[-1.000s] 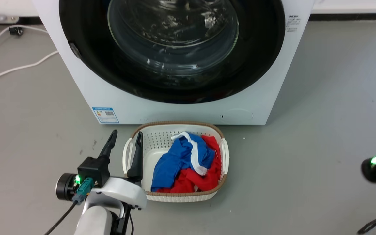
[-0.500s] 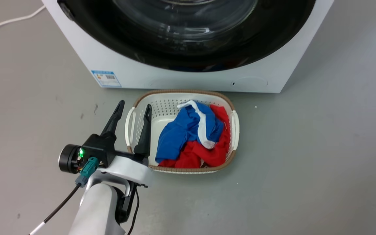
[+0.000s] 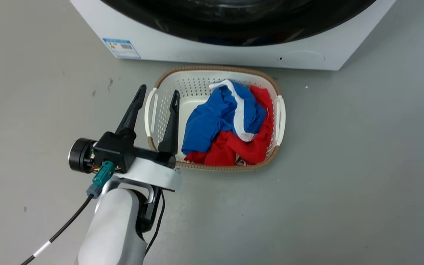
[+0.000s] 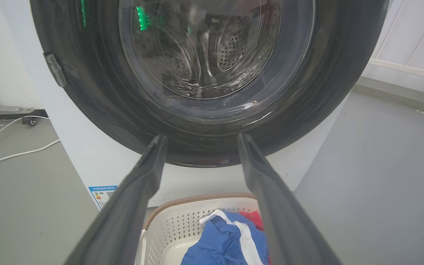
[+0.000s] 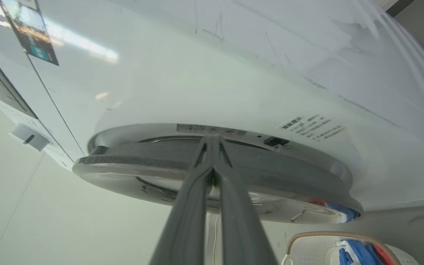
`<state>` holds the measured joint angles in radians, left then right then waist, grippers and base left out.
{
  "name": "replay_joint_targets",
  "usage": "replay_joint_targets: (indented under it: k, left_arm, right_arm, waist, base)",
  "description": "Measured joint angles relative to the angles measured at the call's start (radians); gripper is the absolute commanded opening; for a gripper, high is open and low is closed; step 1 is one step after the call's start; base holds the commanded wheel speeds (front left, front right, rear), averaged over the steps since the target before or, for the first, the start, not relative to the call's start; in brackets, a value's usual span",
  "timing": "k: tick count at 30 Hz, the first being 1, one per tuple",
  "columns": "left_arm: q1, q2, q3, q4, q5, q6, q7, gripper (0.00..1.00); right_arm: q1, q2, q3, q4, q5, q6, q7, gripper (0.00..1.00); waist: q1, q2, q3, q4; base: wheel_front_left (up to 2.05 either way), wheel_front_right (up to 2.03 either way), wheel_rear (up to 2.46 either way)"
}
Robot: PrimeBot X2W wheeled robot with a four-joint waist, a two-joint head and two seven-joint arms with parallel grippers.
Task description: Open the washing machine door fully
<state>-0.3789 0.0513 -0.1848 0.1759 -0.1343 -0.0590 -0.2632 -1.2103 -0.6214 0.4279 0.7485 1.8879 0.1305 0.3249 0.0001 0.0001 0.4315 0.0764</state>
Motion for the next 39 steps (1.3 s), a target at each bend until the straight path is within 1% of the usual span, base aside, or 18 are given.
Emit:
replay_joint_targets:
  k: [3,8,16,23,31,39]
  left_arm:
    - [-0.017,0.000,-0.009,-0.012,-0.002,0.009,0.000,1.00]
    - [-0.031,0.000,-0.023,-0.029,-0.011,0.022,0.000,1.00]
    - [-0.032,0.000,-0.031,-0.035,-0.015,0.034,0.000,1.00]
    - [-0.042,0.000,-0.040,-0.036,-0.010,0.037,0.000,1.00]
    - [-0.050,0.000,-0.045,-0.026,-0.011,0.046,0.000,1.00]
    - [-0.027,0.000,-0.047,0.006,-0.011,0.036,0.000,1.00]
  right_arm:
    - [-0.087,0.012,0.057,0.050,-0.015,0.000,0.011,0.00]
    - [-0.186,0.038,0.133,0.116,-0.038,0.000,0.030,0.00]
    - [-0.275,0.080,0.219,0.190,-0.067,0.000,0.049,0.00]
    - [-0.325,0.102,0.257,0.224,-0.066,0.000,0.092,0.00]
    - [-0.320,0.102,0.286,0.210,-0.056,-0.002,0.136,0.00]
    - [-0.221,0.095,0.314,0.150,-0.030,-0.003,0.179,0.00]
  waist:
    - [0.0000,0.0000,0.031,0.008]
    - [0.0000,0.0000,0.068,0.023]
    - [0.0000,0.0000,0.094,0.026]
    - [0.0000,0.0000,0.112,0.024]
    - [-0.0001,0.0000,0.103,0.018]
    - [-0.0001,0.0000,0.035,0.007]
  base:
    - [0.00,0.00,0.00]
    - [0.00,0.00,0.00]
    - [0.00,0.00,0.00]
    - [0.00,0.00,0.00]
    - [0.00,0.00,0.00]
    - [0.00,0.00,0.00]
